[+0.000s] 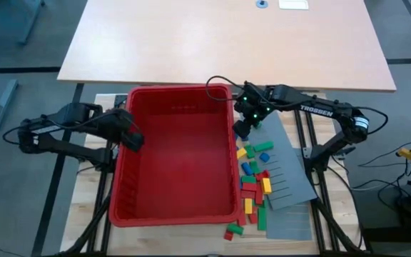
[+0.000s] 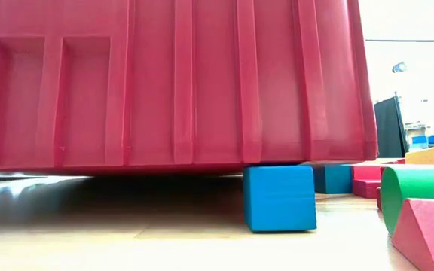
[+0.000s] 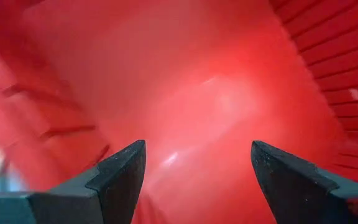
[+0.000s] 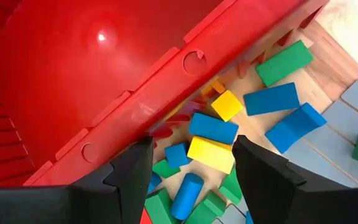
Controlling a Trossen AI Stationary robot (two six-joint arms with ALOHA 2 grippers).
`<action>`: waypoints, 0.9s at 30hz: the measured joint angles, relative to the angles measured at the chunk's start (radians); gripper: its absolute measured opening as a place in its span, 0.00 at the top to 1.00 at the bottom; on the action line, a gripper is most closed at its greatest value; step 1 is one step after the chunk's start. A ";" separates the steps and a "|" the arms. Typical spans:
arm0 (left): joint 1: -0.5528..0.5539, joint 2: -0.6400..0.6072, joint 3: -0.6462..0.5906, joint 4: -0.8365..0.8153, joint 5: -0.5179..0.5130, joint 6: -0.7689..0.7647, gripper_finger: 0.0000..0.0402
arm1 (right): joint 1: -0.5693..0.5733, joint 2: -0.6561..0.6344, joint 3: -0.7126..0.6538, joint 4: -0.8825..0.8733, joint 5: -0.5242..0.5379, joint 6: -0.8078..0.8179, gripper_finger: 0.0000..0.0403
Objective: Sort blocks
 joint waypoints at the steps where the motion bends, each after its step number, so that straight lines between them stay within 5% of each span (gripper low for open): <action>1: 0.000 0.000 0.017 -0.038 -0.004 -0.015 0.31 | 0.000 0.000 0.000 0.001 -0.001 0.000 0.50; 6: 0.000 0.006 0.071 -0.218 -0.008 -0.112 0.31 | 0.000 0.000 0.000 0.013 -0.007 0.000 0.51; 12: 0.000 0.000 0.049 -0.205 -0.001 -0.127 0.31 | 0.000 0.000 0.000 0.042 -0.022 0.000 0.54; 27: 0.000 0.018 -0.118 -0.197 0.098 -0.118 0.32 | 0.022 -0.001 0.038 0.364 -0.297 0.102 0.67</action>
